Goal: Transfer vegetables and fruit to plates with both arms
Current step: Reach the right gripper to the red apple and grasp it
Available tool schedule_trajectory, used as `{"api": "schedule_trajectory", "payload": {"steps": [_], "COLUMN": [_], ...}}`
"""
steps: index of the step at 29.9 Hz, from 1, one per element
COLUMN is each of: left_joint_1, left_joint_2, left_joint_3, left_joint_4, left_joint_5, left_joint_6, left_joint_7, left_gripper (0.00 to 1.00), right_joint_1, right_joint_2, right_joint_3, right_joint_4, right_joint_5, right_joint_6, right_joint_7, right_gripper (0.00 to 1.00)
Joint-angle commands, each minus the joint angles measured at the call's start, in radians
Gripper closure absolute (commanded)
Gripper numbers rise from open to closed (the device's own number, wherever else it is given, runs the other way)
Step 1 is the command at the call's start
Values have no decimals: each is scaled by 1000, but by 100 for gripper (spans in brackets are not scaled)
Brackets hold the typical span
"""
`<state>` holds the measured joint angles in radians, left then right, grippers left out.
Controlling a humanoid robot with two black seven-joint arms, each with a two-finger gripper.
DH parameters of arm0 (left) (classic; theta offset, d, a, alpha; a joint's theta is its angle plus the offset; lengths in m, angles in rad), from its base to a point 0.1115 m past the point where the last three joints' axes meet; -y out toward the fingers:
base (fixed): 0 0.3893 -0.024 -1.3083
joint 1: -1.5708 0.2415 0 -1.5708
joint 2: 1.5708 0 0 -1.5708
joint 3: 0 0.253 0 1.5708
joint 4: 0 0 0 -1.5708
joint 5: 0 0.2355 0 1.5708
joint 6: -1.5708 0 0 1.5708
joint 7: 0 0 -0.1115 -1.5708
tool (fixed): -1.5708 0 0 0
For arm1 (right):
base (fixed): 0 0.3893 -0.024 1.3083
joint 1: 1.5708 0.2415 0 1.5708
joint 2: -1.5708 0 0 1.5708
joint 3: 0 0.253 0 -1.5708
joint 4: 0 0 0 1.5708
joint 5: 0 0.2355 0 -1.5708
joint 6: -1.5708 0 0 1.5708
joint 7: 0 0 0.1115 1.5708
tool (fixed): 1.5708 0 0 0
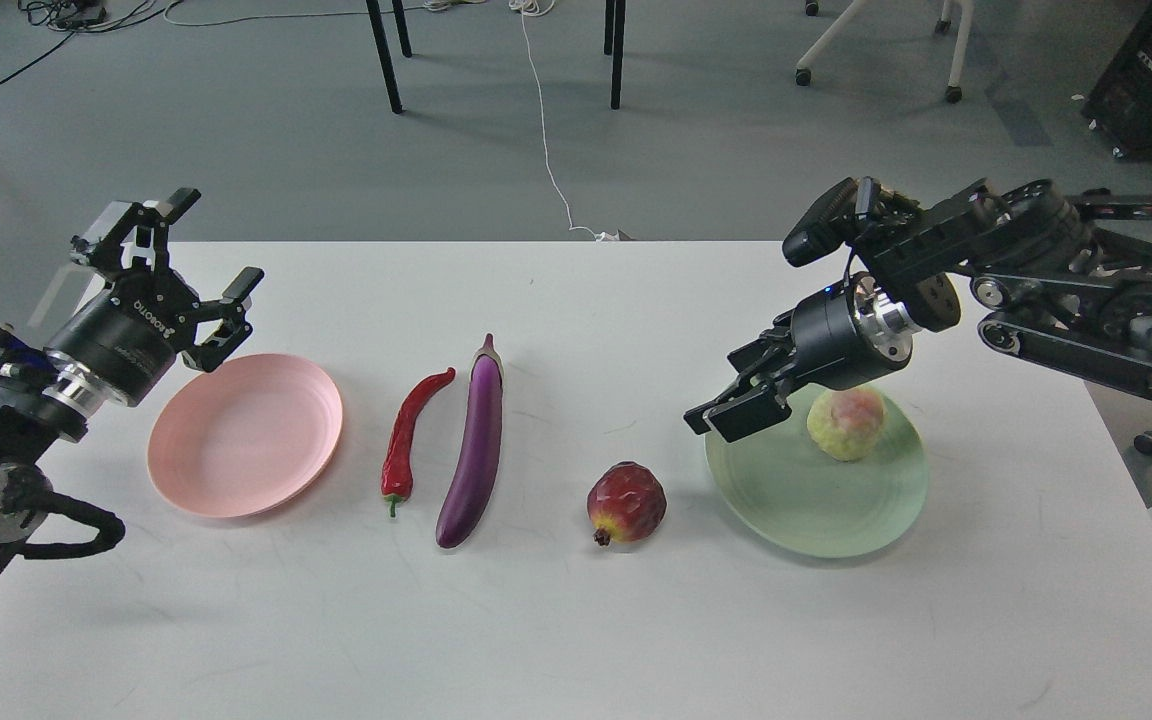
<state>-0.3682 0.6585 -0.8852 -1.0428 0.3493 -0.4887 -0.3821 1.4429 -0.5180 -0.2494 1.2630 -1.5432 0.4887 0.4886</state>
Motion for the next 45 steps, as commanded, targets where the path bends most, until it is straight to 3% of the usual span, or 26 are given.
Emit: {"api": "schedule_trajectory", "payload": {"steps": [1, 10, 23, 29, 37, 45], "left_joint_1": [21, 38, 46, 49, 49, 49], "left_joint_2": [26, 58, 56, 58, 58, 58], "left_joint_3": [-3, -8, -12, -18, -28, -34], "left_joint_4": [-16, -22, -22, -23, -22, -22], "left_joint_5": [-1, -9, -9, -9, -9, -9], "left_joint_6": [0, 0, 0, 0, 0, 0], "left_joint_7": [0, 0, -1, -1, -1, 0], "left_gripper": [2, 2, 2, 2, 2, 2], "right_joint_1": [-13, -105, -168, -183, -173, -66], "right_joint_2": [91, 249, 299, 331, 325, 242], "right_joint_3": [-7, -7, -7, -8, -19, -7], "right_joint_4": [-11, -194, -260, -284, -283, -248], "right_joint_5": [11, 11, 11, 11, 9, 12], "right_joint_6": [0, 0, 0, 0, 0, 0], "right_joint_7": [0, 0, 0, 0, 0, 0], "right_gripper": [4, 4, 6, 19, 52, 55]}}
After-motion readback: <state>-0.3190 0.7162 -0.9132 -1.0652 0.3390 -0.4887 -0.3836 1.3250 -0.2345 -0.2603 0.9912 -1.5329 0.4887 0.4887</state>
